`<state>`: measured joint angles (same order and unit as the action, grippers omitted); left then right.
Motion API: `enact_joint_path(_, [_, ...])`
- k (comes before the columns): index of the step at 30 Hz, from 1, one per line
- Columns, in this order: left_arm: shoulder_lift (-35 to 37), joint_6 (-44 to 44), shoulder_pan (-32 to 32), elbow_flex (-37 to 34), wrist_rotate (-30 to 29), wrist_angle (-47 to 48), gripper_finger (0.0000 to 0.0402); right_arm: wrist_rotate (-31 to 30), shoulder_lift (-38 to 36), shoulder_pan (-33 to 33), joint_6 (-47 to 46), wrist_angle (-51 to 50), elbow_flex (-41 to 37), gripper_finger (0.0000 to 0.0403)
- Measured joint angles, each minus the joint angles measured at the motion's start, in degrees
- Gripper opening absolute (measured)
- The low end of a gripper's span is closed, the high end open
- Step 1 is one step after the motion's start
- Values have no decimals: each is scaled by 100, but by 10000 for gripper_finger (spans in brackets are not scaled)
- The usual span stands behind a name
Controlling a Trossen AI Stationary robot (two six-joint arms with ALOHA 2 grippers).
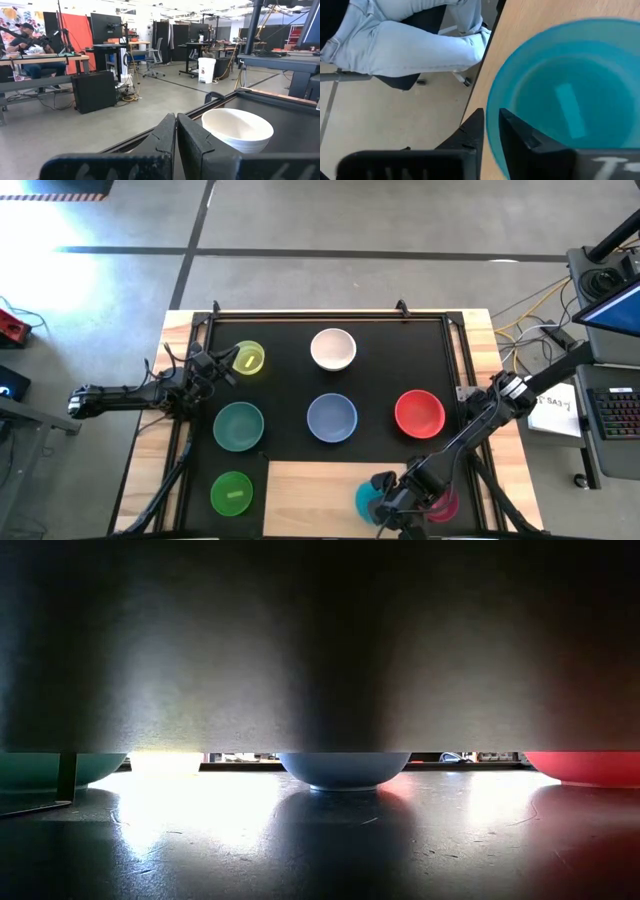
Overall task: Place and stack bowls onto a shelf
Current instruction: Put the small blue bowl on the shelf, then stack the small pink bowl on top of the small blue bowl on the shelf
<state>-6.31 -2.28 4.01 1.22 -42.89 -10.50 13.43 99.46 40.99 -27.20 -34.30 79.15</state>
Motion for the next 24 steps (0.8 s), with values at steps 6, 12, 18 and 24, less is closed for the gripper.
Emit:
enact_joint_path(6, [0,-1,0,0,-1,0,0,65,-33,0,8,-20,20,97])
enact_joint_path(12, [0,0,1,1,1,0,0,49,-85,-2,93,-271,497,111])
enact_joint_path(18, [0,0,2,0,-1,2,0,7,-90,-2,170,-479,1000,102])
enact_joint_path(24, [1,0,1,1,0,2,0,8,-140,-2,-305,-2135,1609,86])
